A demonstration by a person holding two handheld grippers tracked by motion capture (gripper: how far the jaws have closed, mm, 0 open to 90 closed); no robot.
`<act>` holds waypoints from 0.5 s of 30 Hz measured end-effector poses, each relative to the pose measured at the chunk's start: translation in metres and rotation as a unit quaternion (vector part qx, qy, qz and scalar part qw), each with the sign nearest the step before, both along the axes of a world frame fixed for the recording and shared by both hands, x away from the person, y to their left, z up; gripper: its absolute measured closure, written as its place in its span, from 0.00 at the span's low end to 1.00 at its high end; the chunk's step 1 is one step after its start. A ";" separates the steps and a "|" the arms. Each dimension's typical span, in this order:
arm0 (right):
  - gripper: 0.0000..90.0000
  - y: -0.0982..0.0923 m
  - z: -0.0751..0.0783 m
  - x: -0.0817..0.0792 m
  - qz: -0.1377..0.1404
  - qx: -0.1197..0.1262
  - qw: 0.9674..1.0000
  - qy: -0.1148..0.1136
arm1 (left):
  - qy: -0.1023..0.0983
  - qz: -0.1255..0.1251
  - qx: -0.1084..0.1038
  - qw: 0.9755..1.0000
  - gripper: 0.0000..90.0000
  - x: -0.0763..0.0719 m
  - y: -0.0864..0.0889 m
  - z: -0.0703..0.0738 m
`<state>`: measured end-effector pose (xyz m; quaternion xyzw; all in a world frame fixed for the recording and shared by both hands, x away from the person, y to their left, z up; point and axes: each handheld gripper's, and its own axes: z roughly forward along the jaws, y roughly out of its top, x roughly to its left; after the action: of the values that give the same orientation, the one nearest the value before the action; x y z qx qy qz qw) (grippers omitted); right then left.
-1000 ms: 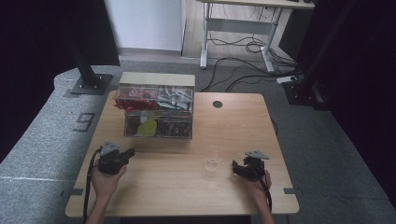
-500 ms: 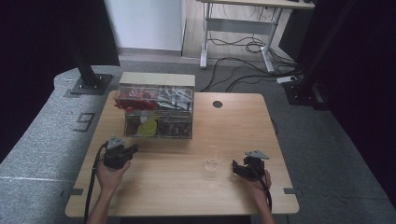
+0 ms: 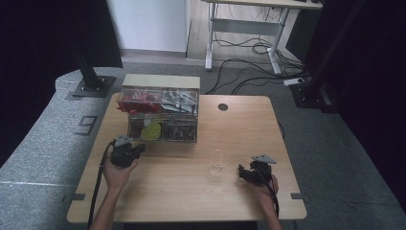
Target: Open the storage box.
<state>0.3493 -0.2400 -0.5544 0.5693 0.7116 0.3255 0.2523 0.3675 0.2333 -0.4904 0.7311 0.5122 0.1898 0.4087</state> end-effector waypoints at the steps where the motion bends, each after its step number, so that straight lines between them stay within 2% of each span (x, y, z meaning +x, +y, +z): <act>1: 0.26 0.000 0.000 0.000 0.000 0.000 1.000 0.000 | 0.002 0.000 0.002 1.000 1.00 0.002 -0.001 -0.001; 10: 0.26 -0.001 0.000 0.000 -0.003 0.000 1.000 0.000 | 0.011 0.000 0.003 1.000 1.00 0.011 -0.003 -0.007; 15: 0.26 -0.001 0.000 0.000 -0.003 0.000 1.000 0.000 | 0.006 0.007 0.001 1.000 1.00 0.014 -0.001 -0.005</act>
<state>0.3495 -0.2407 -0.5543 0.5716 0.7097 0.3248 0.2531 0.3812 0.2322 -0.4949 0.7288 0.5197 0.1887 0.4040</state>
